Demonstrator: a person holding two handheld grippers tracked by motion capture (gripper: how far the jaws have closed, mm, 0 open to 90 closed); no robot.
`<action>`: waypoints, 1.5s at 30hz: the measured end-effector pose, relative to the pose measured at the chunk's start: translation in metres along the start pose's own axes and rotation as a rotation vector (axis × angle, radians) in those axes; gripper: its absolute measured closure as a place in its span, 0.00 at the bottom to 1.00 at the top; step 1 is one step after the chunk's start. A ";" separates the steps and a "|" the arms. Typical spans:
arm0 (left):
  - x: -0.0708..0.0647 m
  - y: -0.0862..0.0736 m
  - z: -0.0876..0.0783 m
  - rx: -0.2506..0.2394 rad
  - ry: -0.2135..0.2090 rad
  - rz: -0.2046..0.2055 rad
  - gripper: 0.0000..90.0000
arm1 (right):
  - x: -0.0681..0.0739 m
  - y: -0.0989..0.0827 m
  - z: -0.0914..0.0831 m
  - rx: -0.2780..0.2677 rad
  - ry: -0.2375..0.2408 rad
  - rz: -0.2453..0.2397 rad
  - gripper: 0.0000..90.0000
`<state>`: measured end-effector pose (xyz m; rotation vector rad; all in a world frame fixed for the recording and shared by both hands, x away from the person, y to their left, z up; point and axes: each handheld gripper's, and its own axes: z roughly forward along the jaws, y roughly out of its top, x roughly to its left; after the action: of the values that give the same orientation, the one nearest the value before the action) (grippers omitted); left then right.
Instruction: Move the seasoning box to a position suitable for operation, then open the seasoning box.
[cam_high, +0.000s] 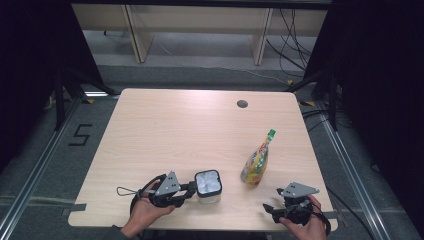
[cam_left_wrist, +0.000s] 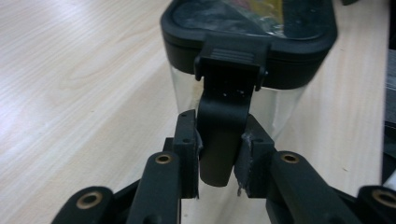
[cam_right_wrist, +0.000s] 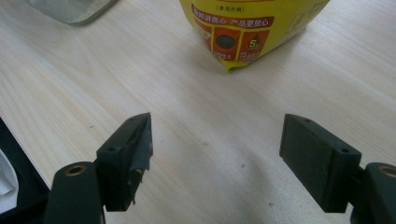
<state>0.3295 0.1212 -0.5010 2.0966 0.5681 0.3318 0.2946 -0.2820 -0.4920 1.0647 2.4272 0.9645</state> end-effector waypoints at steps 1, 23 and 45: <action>0.001 0.000 0.000 0.001 0.010 -0.005 0.77 | 0.000 0.000 0.000 -0.001 0.000 -0.001 0.30; 0.007 -0.001 -0.026 -0.066 0.057 -0.107 0.38 | -0.003 -0.003 -0.001 -0.007 0.007 -0.022 0.30; 0.000 0.016 -0.049 -0.146 0.021 -0.121 0.56 | 0.002 0.002 -0.001 -0.017 0.014 -0.022 0.31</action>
<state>0.3125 0.1487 -0.4604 1.9119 0.6608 0.3162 0.2937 -0.2796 -0.4895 1.0272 2.4325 0.9872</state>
